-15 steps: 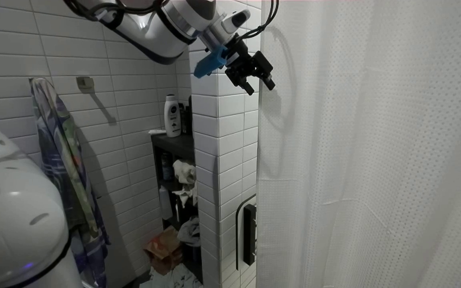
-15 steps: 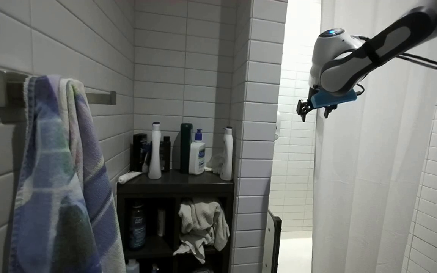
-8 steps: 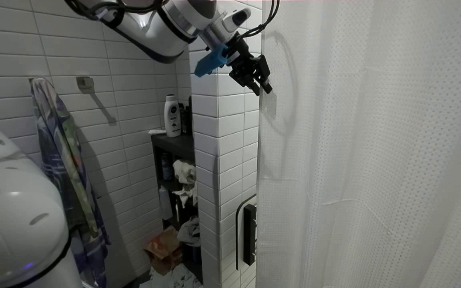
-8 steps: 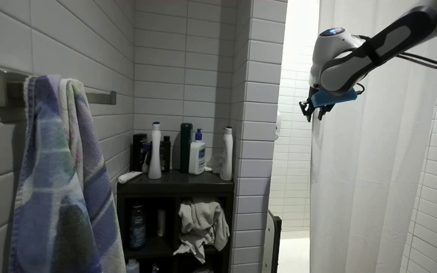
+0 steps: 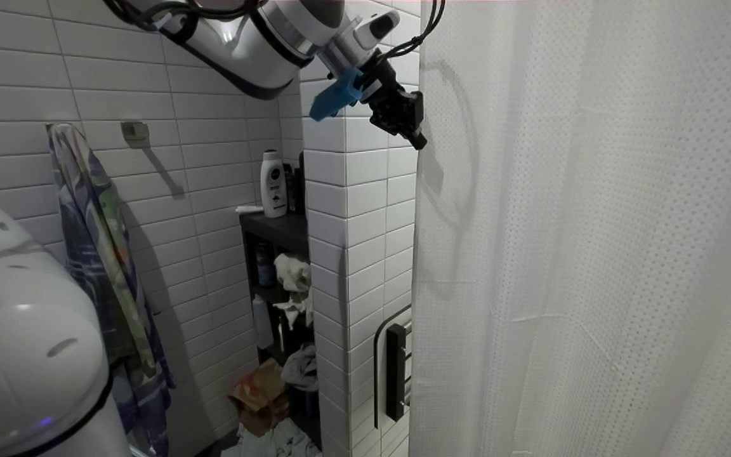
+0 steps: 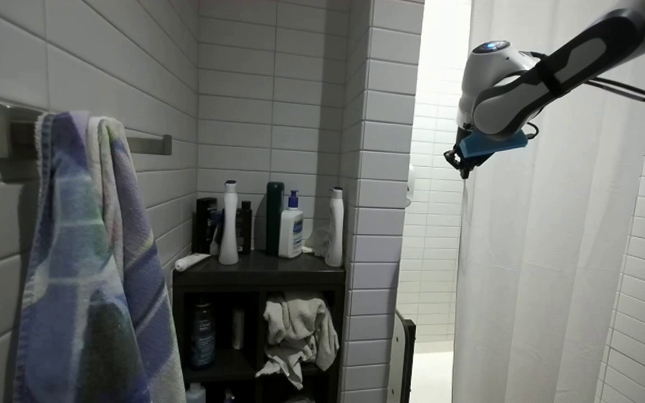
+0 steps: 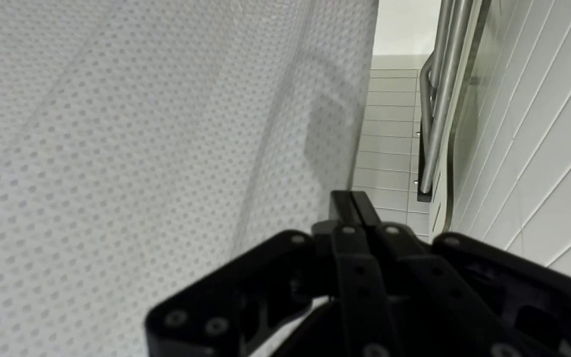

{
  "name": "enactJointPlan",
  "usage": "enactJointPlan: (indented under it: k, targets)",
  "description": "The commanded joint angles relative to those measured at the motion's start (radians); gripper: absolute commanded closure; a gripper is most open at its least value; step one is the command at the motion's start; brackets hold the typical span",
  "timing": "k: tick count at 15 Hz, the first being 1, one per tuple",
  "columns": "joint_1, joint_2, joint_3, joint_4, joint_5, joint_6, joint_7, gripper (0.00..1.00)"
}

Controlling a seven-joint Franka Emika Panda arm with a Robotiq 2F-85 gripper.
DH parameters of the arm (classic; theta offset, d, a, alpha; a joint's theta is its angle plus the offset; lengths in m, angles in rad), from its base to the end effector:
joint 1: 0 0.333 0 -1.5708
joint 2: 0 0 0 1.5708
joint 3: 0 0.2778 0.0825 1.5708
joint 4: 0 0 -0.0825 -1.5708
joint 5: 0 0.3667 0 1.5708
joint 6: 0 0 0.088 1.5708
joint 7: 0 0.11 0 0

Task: Move the shower curtain to the right

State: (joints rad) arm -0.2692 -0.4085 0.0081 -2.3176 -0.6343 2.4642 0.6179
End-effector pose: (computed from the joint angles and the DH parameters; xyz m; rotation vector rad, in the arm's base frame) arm 0.4555 -0.1216 0.5298 2.5171 -0.6284 0.8395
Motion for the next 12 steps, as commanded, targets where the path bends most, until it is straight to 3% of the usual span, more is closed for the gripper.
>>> enactJointPlan:
  k: [1, 7, 12]
  targets:
    - [-0.017, -0.001, -0.028, 0.012, 0.012, 0.014, -0.043, 1.0]
    - [-0.064, 0.015, -0.14, 0.039, 0.038, 0.065, -0.178, 1.0]
    - [-0.118, 0.071, -0.282, 0.103, 0.124, 0.157, -0.378, 1.0]
